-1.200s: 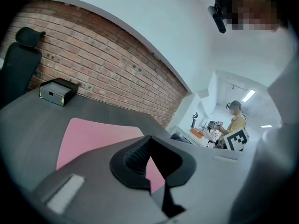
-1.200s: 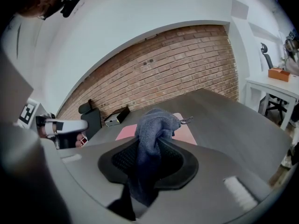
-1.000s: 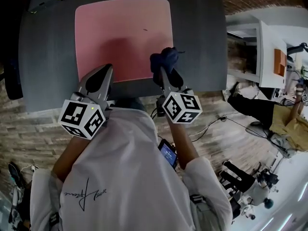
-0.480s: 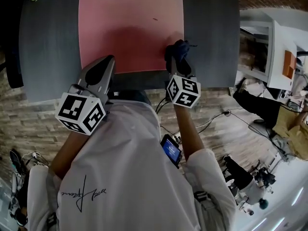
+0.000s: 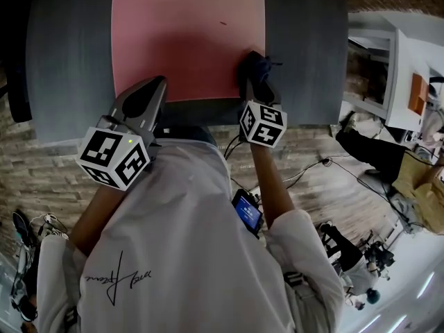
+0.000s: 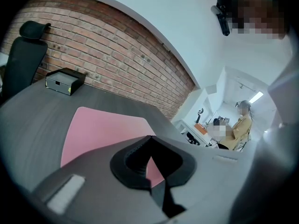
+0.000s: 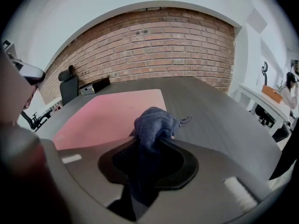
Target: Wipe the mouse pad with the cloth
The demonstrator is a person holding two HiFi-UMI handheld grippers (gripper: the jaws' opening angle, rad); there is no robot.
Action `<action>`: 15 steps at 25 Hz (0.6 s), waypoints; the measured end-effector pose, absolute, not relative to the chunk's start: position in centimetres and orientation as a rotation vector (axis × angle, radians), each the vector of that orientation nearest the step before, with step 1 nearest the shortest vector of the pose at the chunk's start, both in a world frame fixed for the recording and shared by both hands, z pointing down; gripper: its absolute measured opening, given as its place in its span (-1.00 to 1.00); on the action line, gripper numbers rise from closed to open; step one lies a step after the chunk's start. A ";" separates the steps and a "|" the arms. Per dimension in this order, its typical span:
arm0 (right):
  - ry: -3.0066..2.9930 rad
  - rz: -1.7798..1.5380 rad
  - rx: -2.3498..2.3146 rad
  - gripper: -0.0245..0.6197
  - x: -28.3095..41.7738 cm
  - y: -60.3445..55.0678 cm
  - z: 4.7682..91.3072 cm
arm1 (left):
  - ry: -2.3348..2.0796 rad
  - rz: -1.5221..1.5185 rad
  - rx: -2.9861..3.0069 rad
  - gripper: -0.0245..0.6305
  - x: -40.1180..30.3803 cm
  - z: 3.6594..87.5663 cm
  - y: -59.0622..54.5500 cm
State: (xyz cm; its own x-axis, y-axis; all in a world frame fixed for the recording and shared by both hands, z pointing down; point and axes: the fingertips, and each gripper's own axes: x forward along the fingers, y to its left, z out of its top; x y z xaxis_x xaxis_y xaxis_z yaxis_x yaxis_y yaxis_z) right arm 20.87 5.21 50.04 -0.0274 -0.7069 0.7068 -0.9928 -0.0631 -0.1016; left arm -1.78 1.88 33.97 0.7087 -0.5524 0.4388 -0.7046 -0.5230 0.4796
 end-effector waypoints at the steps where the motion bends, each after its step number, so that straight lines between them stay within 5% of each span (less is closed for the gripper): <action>1: -1.770 0.866 1.804 -0.60 20.8 5.3 50.3 | -0.953 0.304 2.264 -0.89 -1.9 33.9 1.9; 15: -1.729 0.967 1.791 -0.60 19.9 6.1 52.3 | -0.971 0.279 2.203 -0.89 -3.5 34.8 3.0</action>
State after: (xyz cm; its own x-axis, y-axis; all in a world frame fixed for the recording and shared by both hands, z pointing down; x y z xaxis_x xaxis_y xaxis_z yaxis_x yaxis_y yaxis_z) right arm 19.91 6.06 52.34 -0.0408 -0.6568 0.7530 -0.9853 -0.0986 -0.1394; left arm -3.52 2.97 34.75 0.6951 -0.5629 0.4471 -0.7144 -0.4716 0.5170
